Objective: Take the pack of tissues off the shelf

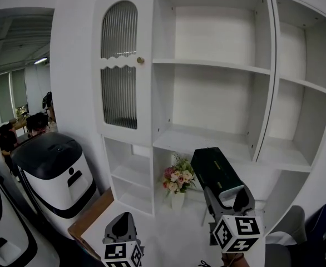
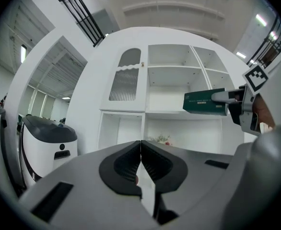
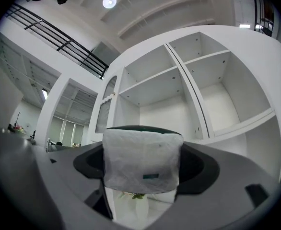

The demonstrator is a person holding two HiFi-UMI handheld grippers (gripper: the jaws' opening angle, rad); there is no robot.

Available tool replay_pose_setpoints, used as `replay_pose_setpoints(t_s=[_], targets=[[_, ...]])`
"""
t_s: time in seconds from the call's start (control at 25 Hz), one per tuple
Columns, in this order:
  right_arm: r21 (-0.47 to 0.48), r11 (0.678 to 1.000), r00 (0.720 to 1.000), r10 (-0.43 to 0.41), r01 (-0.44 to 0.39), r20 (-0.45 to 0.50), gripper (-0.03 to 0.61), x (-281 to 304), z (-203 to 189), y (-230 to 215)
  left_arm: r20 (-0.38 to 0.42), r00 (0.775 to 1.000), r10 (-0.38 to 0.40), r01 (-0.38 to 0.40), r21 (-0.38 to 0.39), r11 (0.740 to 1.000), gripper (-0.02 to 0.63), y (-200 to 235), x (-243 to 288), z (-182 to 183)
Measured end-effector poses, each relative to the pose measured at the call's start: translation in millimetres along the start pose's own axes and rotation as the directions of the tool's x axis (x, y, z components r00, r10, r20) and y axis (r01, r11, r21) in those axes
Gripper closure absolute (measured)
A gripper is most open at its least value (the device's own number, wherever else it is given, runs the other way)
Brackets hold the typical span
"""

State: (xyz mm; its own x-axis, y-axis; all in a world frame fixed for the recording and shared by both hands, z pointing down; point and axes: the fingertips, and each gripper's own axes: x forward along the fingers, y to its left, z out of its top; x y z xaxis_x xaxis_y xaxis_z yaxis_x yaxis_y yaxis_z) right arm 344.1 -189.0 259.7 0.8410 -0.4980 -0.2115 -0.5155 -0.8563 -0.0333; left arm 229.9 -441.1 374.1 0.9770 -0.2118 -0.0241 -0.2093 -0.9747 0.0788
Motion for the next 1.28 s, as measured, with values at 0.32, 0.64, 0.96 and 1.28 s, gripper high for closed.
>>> replay_pose_setpoints(t_s=[0.32,0.64,0.96,1.28], targets=[[0.057,0.998,0.997,-0.034,0.037,-0.069,0.163,-23.4,-55.0,-20.3,-0.042,0.998,-0.055,0.056,0.015,0.998,0.595,-21.8,12.8,-24.8],[0.149,0.982,0.987,-0.098,0.117,-0.131,0.162,-40.5,-111.2,-54.2,-0.073,0.996,-0.055,0.056,0.006,0.998,0.595,-29.8,39.1,-53.9],[0.211,0.961,0.973,-0.14,0.178,-0.183,0.16,-49.4,-147.8,-83.4,-0.09,0.992,-0.086,0.084,-0.025,0.996,0.595,-45.4,59.6,-66.4],[0.259,0.953,0.978,-0.115,0.159,-0.176,0.16,-44.8,-152.0,-93.4,-0.087,0.99,-0.111,0.109,-0.024,0.994,0.595,-58.6,72.2,-62.3]])
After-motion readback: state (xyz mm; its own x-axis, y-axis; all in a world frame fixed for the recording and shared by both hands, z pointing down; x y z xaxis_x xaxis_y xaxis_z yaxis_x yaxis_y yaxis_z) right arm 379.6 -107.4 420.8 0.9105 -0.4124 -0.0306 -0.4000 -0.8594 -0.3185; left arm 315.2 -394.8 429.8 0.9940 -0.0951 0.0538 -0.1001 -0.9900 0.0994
